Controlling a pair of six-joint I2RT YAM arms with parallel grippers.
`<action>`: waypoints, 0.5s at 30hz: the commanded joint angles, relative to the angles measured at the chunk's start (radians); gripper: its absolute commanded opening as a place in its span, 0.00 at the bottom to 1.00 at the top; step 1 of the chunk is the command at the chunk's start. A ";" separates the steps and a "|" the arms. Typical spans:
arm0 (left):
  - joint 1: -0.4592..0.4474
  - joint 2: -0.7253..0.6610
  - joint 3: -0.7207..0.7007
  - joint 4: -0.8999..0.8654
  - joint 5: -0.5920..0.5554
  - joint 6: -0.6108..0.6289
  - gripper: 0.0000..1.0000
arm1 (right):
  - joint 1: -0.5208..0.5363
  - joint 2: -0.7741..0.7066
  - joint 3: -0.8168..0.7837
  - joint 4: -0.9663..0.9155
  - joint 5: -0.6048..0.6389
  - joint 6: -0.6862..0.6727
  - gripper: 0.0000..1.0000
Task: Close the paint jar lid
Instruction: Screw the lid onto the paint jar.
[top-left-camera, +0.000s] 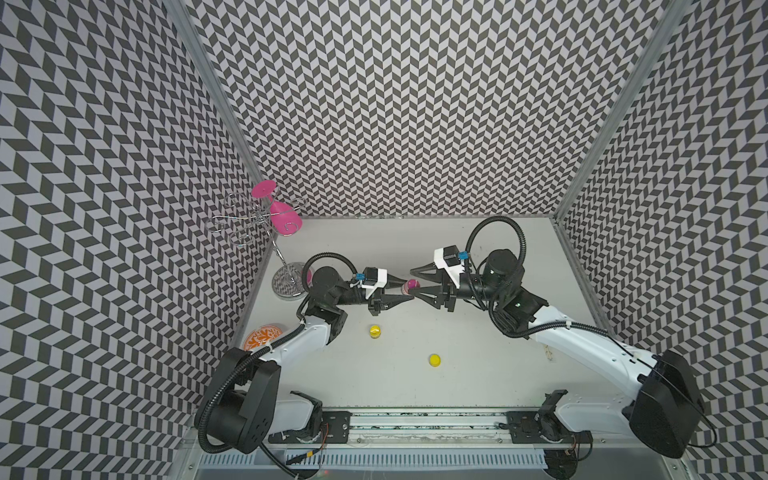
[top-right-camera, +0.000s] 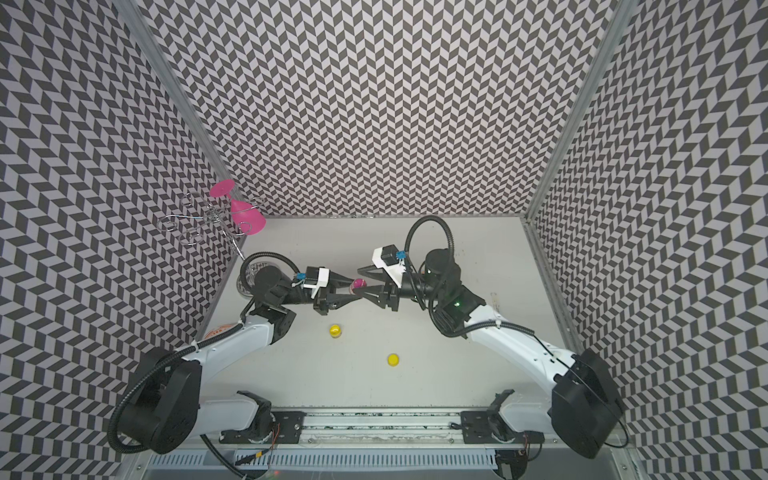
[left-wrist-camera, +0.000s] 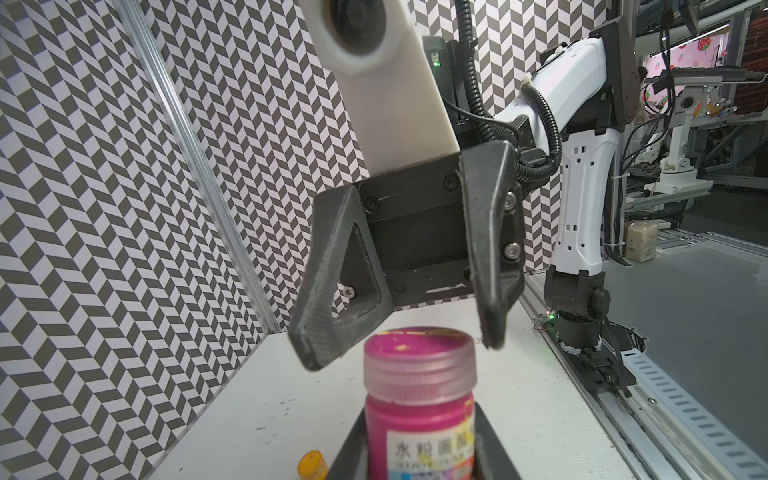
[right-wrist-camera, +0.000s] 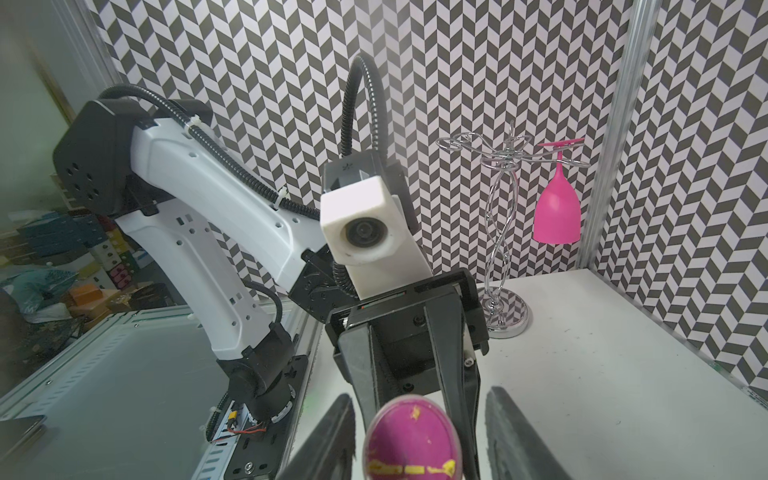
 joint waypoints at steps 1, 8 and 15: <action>0.006 0.003 0.024 0.031 0.014 -0.017 0.31 | 0.013 0.009 0.032 0.017 0.001 -0.017 0.47; 0.006 0.001 0.027 0.031 0.013 -0.017 0.31 | 0.026 0.018 0.038 0.003 0.022 -0.026 0.38; 0.006 0.000 0.027 0.058 0.008 -0.043 0.31 | 0.035 0.023 0.028 0.006 0.059 -0.023 0.27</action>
